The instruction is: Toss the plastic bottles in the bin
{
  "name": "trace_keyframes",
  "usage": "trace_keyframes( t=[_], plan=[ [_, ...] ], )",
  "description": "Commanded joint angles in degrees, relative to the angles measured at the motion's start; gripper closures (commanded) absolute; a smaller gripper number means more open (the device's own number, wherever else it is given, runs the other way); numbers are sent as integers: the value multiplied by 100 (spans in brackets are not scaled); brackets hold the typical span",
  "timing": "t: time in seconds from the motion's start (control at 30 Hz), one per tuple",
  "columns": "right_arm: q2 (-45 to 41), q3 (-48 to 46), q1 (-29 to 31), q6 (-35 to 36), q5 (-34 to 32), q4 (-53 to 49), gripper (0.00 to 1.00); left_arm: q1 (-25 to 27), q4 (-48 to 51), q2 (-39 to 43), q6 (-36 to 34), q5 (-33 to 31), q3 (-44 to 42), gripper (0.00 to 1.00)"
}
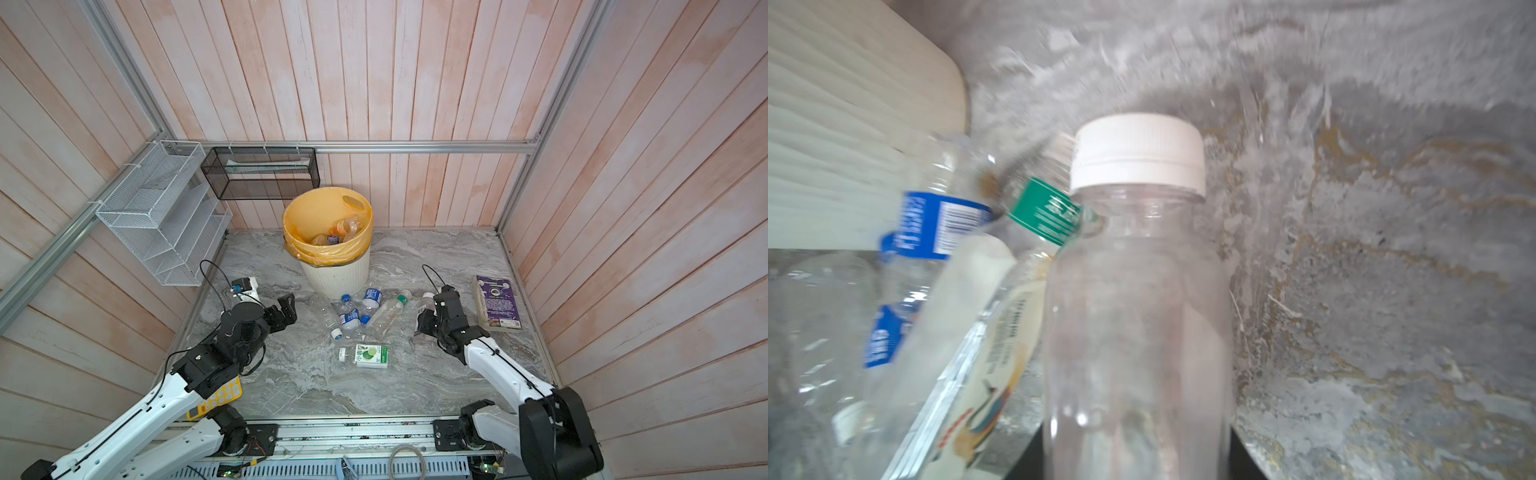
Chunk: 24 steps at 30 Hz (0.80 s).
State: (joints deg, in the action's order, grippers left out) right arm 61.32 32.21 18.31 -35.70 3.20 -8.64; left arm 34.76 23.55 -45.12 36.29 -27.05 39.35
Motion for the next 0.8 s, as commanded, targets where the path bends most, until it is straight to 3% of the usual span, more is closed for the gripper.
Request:
trace_keyframes(
  t=[0.0, 0.23, 0.37, 0.47, 0.6, 0.67, 0.77],
  plan=[
    [-497, 500, -211, 110, 241, 70, 61, -304, 112, 48, 302, 382, -300, 0],
    [-116, 2350, -347, 201, 812, 236, 61, -365, 106, 0, 439, 915, -655, 0],
    [941, 3670, -163, -160, 1595, 962, 63, -291, 129, -108, 432, 1007, -693, 0],
    [2073, 5207, 500, 73, 1643, 787, 61, -23, 40, -249, 397, 880, -678, 0],
    [3982, 7772, 1285, 633, 2103, -653, 49, 398, 21, -670, 452, 691, -563, 0],
    [4531, 8689, 1324, 749, 1861, -1449, 33, 513, 63, -851, 504, 666, -473, 0],
    [4599, 8851, 1279, 841, 1400, -1576, 17, 738, 108, -980, 554, 460, -389, 0]
  ],
)
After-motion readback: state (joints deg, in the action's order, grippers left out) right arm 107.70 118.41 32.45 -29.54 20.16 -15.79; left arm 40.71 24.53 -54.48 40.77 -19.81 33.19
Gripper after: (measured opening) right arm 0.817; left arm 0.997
